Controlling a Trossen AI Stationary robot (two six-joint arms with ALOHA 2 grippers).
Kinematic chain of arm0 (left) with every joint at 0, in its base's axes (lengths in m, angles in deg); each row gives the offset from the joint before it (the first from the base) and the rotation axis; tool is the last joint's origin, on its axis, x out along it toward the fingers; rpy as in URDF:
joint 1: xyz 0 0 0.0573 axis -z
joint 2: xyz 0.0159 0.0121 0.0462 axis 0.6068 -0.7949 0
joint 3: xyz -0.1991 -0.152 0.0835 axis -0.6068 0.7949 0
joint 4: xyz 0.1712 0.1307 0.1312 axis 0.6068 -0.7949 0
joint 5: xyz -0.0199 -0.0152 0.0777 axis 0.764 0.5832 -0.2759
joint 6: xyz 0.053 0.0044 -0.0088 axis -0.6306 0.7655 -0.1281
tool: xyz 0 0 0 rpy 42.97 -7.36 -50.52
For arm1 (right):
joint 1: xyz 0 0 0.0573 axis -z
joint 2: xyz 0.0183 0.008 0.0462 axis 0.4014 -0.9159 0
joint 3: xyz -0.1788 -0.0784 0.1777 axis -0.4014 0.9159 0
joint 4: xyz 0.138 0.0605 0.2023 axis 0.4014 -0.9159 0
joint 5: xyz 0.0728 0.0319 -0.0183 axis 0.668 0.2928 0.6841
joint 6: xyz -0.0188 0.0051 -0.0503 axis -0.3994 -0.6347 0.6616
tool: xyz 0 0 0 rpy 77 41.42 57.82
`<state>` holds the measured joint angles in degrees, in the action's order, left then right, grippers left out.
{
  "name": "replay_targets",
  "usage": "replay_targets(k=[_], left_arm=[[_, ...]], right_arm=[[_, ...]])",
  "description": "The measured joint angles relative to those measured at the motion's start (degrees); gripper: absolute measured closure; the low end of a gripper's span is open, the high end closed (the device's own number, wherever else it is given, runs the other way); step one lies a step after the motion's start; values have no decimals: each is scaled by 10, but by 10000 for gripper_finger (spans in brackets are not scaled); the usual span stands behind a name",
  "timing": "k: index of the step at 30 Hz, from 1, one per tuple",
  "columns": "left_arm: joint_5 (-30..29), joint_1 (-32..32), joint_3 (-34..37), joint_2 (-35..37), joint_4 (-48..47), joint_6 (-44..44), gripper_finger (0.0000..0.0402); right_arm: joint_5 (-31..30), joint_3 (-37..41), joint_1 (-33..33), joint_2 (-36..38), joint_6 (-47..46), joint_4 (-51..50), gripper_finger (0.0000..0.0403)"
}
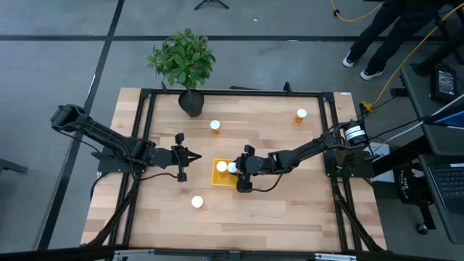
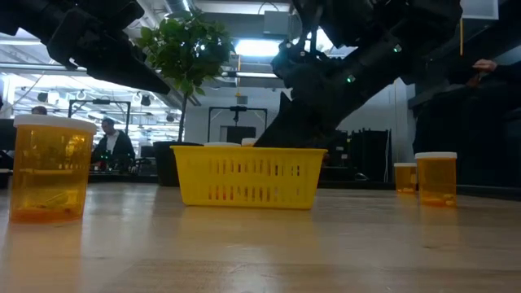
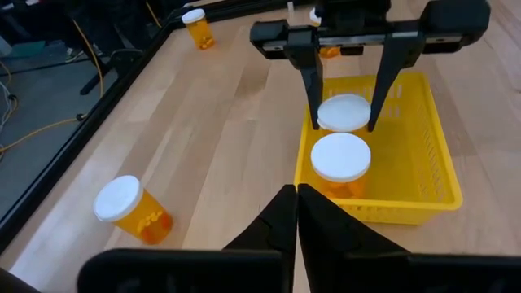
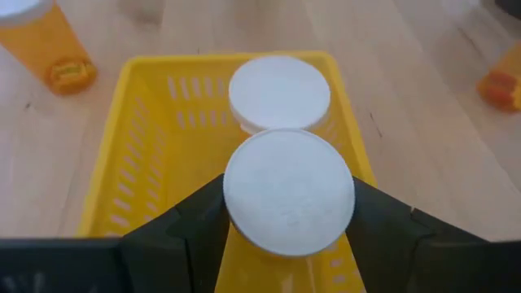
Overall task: Pick and place pill bottles into a basket
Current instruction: Put the orange pill bottle into the yellow bin
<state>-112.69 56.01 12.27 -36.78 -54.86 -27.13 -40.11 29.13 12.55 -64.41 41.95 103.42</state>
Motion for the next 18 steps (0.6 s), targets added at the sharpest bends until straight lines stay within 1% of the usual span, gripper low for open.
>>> replay_targets(k=[7,18], left_arm=[[0,0,0,0,0,1,400],[0,0,0,0,0,1,394]], right_arm=[[-1,0,5,0,6,4,189],[4,0,8,0,7,4,189]])
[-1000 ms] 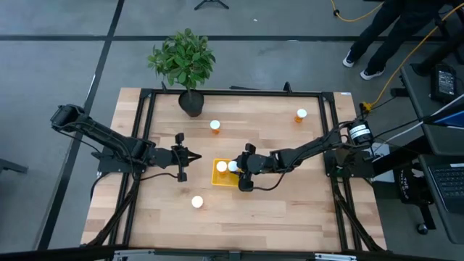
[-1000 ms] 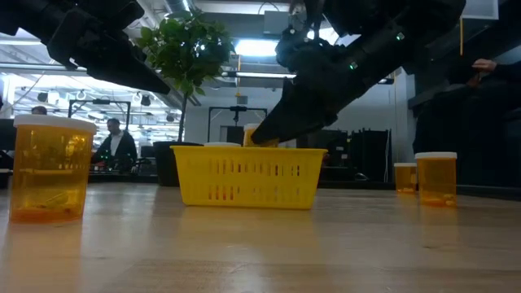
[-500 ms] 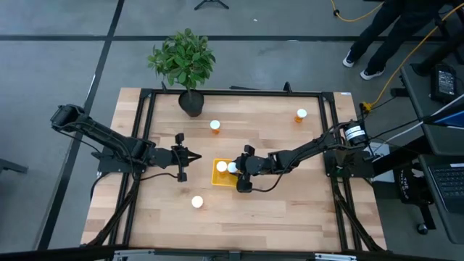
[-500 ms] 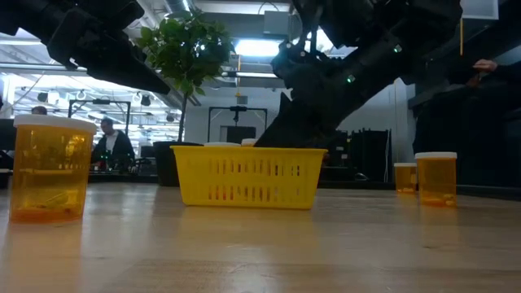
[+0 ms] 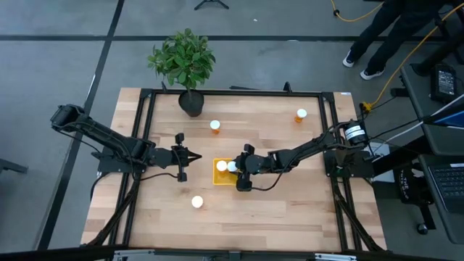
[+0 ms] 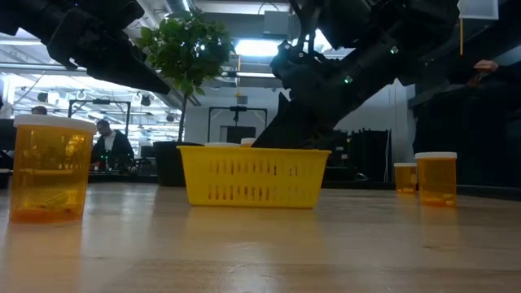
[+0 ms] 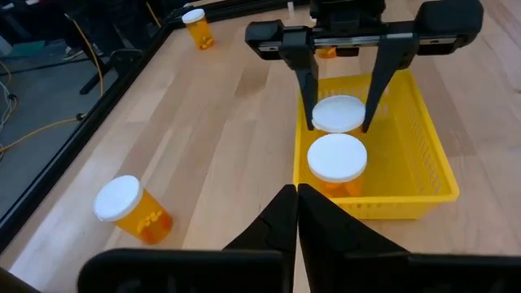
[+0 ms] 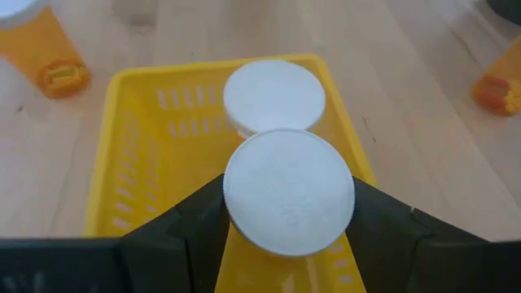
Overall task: Pick and place pill bottles into a basket
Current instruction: Put the orange pill bottle into the yellow bin
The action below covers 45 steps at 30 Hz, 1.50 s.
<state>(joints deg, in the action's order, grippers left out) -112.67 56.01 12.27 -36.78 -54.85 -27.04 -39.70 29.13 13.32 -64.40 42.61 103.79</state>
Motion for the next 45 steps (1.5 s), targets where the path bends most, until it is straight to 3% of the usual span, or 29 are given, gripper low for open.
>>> replay_targets(k=[45], left_arm=[[0,0,0,0,0,1,397]], right_arm=[[9,0,3,0,30,-12,189]])
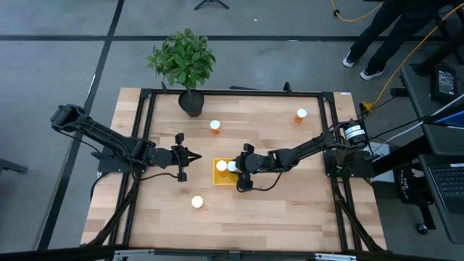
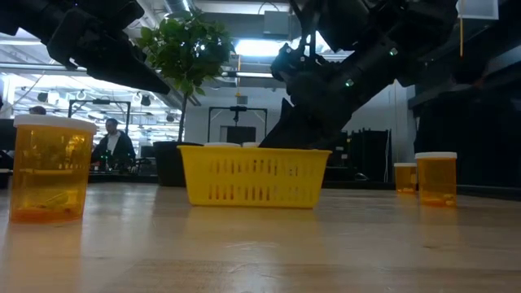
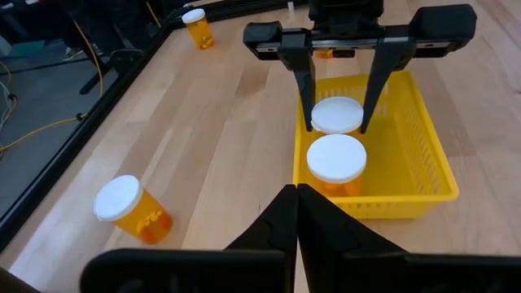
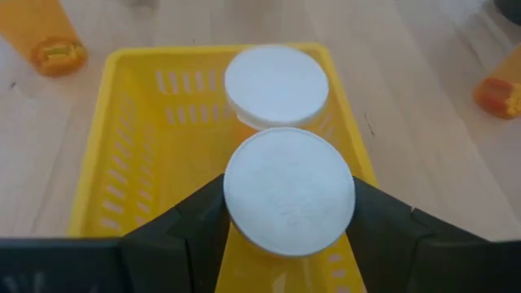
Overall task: Pick and place pill bottles into a basket
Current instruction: Put the orange pill bottle into the yellow bin
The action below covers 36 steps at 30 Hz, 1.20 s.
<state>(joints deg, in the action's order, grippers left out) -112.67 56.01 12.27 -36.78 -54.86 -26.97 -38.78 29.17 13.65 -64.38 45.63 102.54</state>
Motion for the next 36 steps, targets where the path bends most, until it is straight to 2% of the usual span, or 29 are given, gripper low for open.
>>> replay_targets(k=[8,20,36], left_arm=[[0,0,0,0,0,0,397],[20,0,0,0,0,0,394],[21,0,0,0,0,0,395]], right_arm=[[0,0,0,0,0,1,185],[0,0,0,0,0,5,126],[0,0,0,10,33,32,123]])
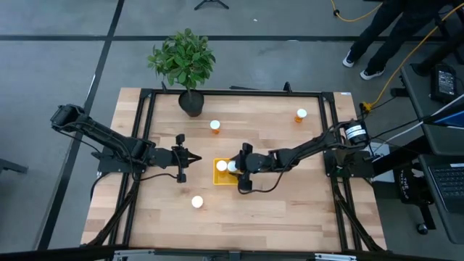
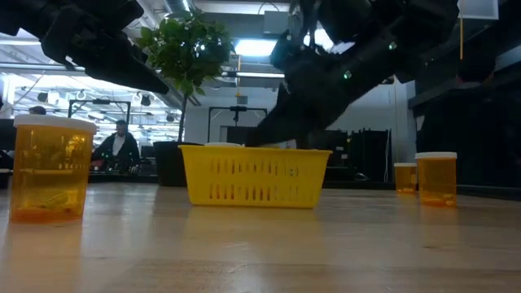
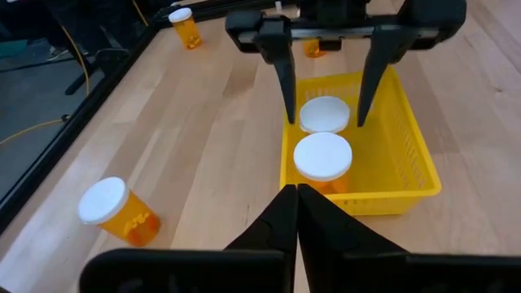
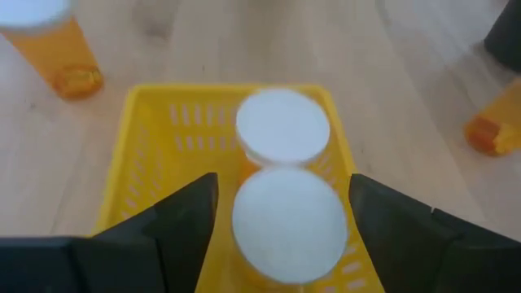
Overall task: Pick and place pill bottles into a basket
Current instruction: Put the orange pill bottle into the yellow bin
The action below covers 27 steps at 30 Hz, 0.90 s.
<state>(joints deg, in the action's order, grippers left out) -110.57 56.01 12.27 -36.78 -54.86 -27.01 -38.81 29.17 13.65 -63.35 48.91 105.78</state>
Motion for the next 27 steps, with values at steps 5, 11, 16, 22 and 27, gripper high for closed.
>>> replay_targets(k=[5,11,16,22,27], left_arm=[[0,0,0,0,0,0,399],[0,0,0,0,1,0,394],[1,0,0,0,4,0,397],[10,0,0,0,4,-1,399],[10,0,0,0,7,-1,394]], right_arm=[[0,0,0,44,13,-26,123],[-1,0,1,136,47,-74,127],[-2,0,1,226,57,-163,162],[-4,43,1,310,39,-205,220],[-36,106,-13,374,11,-198,266]])
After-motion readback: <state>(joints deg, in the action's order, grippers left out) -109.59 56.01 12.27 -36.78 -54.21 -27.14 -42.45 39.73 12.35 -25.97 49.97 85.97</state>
